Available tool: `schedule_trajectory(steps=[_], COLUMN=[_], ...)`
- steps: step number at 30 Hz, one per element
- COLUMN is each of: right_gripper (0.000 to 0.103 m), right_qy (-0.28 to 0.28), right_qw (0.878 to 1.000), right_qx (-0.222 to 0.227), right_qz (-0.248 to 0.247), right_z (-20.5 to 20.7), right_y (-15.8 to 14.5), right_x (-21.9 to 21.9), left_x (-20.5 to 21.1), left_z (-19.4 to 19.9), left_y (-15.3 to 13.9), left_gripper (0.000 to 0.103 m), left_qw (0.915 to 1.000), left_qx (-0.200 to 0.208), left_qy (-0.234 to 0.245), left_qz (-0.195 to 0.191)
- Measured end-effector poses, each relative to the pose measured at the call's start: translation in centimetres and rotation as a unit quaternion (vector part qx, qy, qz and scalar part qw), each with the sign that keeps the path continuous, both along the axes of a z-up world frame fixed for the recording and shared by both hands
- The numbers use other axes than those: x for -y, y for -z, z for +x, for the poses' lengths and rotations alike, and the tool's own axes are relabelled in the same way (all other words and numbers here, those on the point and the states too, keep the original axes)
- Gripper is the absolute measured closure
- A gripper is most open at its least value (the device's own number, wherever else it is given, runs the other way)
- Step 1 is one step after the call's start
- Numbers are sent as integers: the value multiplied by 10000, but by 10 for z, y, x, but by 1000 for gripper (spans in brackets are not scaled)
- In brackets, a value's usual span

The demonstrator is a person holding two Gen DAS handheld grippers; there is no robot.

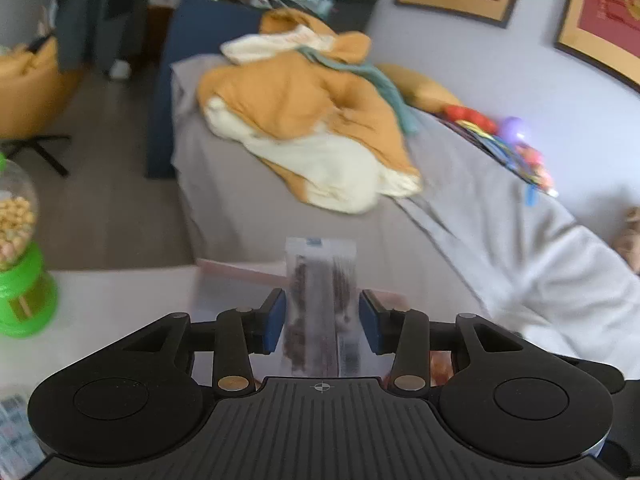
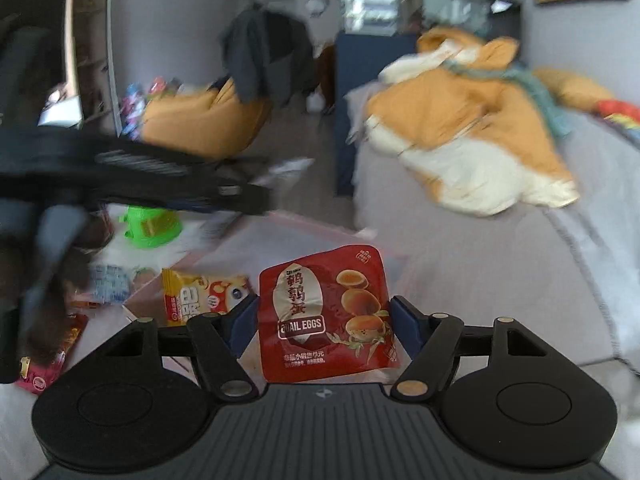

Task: Organize snacks
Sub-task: 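Carry the brown and red packets over the pink box and release both, then grasp a white snack packet with the left tool while the right grasps another white packet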

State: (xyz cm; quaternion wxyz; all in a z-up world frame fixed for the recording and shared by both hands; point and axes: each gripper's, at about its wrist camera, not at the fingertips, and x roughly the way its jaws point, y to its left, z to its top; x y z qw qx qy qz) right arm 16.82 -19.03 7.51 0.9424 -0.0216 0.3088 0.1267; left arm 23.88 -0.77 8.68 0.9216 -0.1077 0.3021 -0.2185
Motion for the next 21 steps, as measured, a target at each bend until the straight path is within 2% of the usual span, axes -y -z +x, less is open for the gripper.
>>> schedule_trajectory(steps=[4,6,9,12,15,17,19,21], right_gripper=[31,31,32,45,48,48,45,36], right_qy=[-8,-99,-331,-619,-602,-637,-797,-1016], right_qw=[9994,9992,9982,9958,9953,9952,9944,9923], right_qx=[-307,-385,-482,-591,-645,-582,-563,-656], right_qz=[146,95,-138,-326,-410,-465,-415,-257], right_z=[30,33,27,15,12,13,9,7], right_y=[17,21,16,6,0,-3,-5,-5], right_x=[-8,-15,-28,-39,-51,-63,-82,-104], left_x=[-39,-60,-94,-136,-187,-232,-276,-312], left_z=[-5,-12,-35,-58,-83,-94,-99,-98], left_y=[15,19,18,14,9,8,14,27], left_gripper=[60,60,60,60,60,60,60,60], left_qw=[9994,9992,9997,9998,9961,9854,9728,9616], left_qx=[-203,-244,-93,28,307,377,273,-4], left_qy=[-43,-46,-33,-164,-804,-1586,-2251,-2716], left_qz=[-291,-309,-224,-136,206,489,481,393])
